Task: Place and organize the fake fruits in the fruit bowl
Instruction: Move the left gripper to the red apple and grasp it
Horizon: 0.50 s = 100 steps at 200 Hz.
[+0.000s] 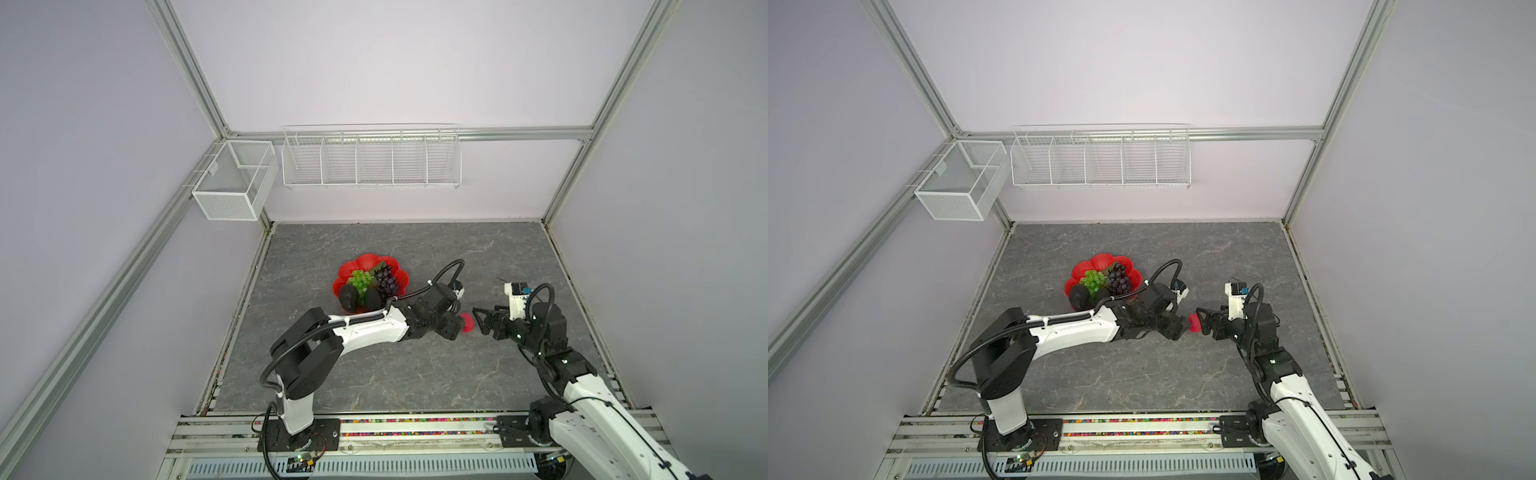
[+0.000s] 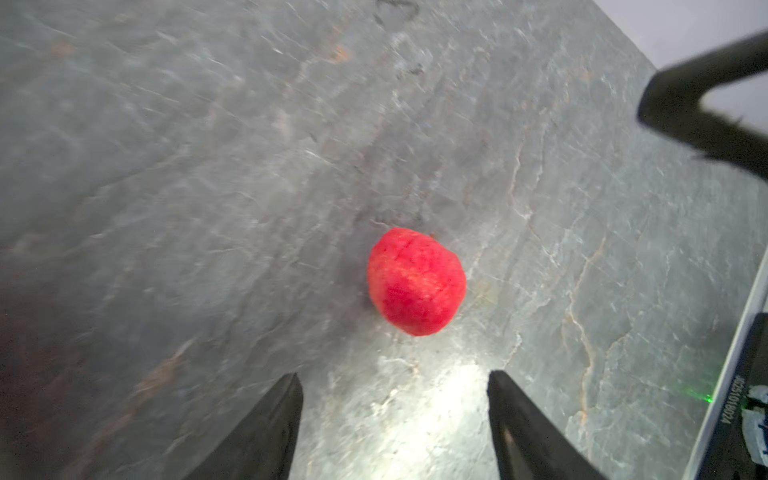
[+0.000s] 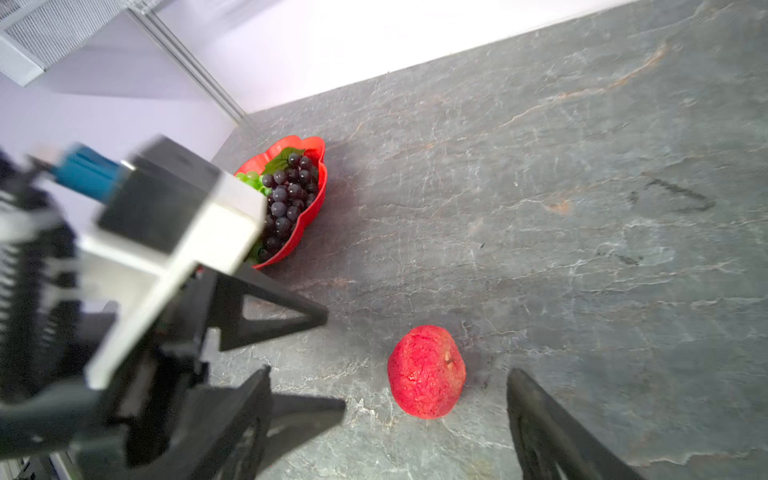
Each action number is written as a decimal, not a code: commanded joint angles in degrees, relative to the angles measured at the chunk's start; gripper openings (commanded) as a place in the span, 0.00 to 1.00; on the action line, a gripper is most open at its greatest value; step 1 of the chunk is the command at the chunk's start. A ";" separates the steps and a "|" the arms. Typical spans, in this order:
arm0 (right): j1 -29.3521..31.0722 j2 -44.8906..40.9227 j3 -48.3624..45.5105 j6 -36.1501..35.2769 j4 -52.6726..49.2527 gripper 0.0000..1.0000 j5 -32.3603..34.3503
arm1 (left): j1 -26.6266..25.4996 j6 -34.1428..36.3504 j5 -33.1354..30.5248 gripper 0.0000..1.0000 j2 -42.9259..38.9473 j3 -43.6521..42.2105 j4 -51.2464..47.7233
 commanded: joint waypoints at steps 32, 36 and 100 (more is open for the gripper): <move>-1.67 -3.00 -3.57 0.81 -5.62 0.89 -7.20 | 0.13 -1.07 0.26 0.71 5.40 6.75 -0.32; -1.68 -3.54 -3.41 0.80 -5.91 0.89 -7.44 | 0.13 -1.12 0.41 0.71 5.71 6.96 -0.32; -1.63 -6.06 -4.53 0.84 -5.47 0.89 -5.93 | 0.13 -1.76 2.45 0.71 10.92 10.22 -0.28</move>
